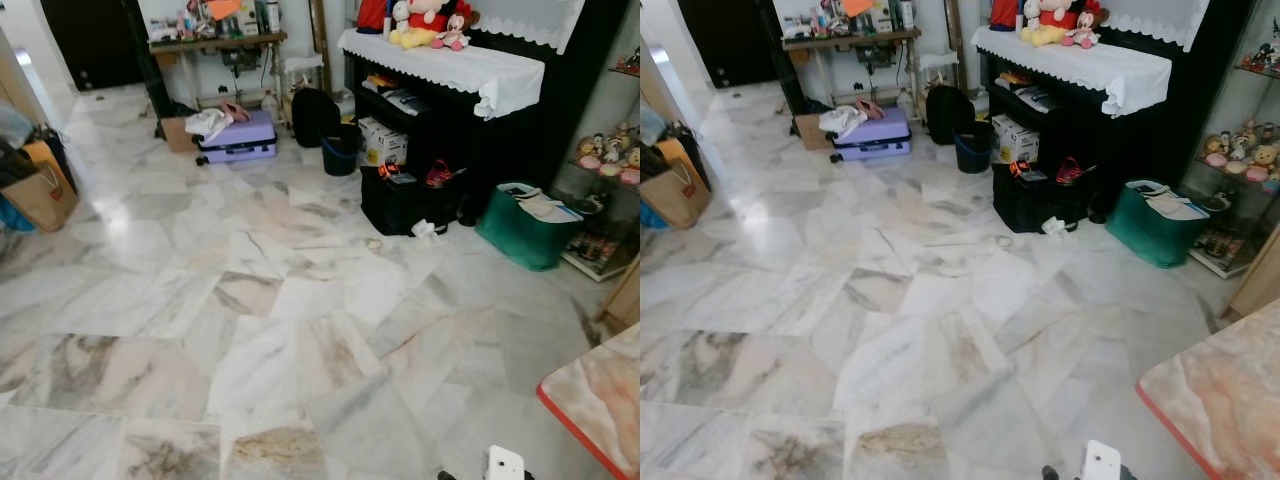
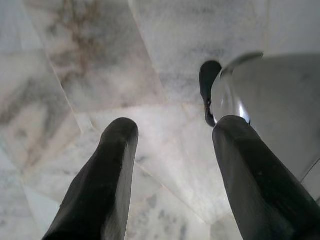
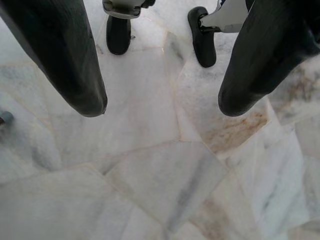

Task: Hang hanger

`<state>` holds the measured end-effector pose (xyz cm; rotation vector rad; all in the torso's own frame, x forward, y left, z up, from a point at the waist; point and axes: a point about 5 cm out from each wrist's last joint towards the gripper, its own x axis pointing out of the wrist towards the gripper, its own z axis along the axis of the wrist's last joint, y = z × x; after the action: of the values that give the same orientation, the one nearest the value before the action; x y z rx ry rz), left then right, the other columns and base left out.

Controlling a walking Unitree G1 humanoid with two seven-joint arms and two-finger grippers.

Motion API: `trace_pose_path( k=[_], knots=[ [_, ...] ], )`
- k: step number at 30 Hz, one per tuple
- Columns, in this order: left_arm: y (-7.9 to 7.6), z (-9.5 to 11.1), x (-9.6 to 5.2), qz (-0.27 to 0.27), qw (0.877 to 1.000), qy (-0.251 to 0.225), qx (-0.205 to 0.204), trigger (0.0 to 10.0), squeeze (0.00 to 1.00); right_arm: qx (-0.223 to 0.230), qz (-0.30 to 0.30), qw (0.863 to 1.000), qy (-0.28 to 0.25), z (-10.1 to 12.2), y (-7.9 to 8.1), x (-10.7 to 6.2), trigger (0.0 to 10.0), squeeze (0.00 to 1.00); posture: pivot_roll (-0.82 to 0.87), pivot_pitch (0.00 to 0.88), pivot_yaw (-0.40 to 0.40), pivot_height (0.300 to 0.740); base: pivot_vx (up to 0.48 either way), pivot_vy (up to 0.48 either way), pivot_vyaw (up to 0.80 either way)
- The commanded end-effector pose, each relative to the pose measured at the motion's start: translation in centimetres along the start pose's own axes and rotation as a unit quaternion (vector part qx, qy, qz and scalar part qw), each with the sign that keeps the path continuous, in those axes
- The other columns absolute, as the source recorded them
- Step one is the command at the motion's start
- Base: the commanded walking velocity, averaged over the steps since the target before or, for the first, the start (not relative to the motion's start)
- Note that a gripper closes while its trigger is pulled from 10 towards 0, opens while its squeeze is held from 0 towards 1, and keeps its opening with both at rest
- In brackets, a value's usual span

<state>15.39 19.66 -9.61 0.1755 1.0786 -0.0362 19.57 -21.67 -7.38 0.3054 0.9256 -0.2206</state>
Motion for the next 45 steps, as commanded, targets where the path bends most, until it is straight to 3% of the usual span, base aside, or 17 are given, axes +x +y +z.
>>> trace_pose_path(
  k=[1,5,14,27,45],
  knots=[
    [0.2,0.8,0.1,0.006,1.000,-0.007,0.005,10.0,0.00,0.001,-0.001,1.000,0.002,-0.1,0.0,0.0,10.0,0.00,0.08,0.000,0.044,0.740,0.000,0.000,0.00],
    [0.2,1.1,0.1,0.008,1.000,-0.010,0.002,10.0,0.00,0.003,-0.002,1.000,0.002,0.0,0.1,0.0,10.0,0.00,0.09,0.000,0.039,0.740,0.000,0.000,0.00],
    [1.8,0.7,0.0,0.023,1.000,-0.009,-0.016,10.0,0.00,-0.009,-0.002,1.000,0.006,0.3,-0.2,0.0,10.0,0.00,0.11,0.000,0.009,0.740,0.000,0.000,-0.68],
    [1.4,1.1,0.0,0.019,1.000,-0.012,0.001,10.0,0.00,-0.011,0.000,1.000,0.005,0.6,-0.1,0.1,10.0,0.00,0.11,0.000,0.009,0.740,0.000,-0.037,-0.75],
    [1.2,1.2,0.1,0.018,1.000,-0.012,-0.009,10.0,0.00,-0.005,-0.004,1.000,0.004,0.6,-0.1,0.1,10.0,0.00,0.10,0.000,0.013,0.740,0.000,-0.080,-0.75]
  ],
)
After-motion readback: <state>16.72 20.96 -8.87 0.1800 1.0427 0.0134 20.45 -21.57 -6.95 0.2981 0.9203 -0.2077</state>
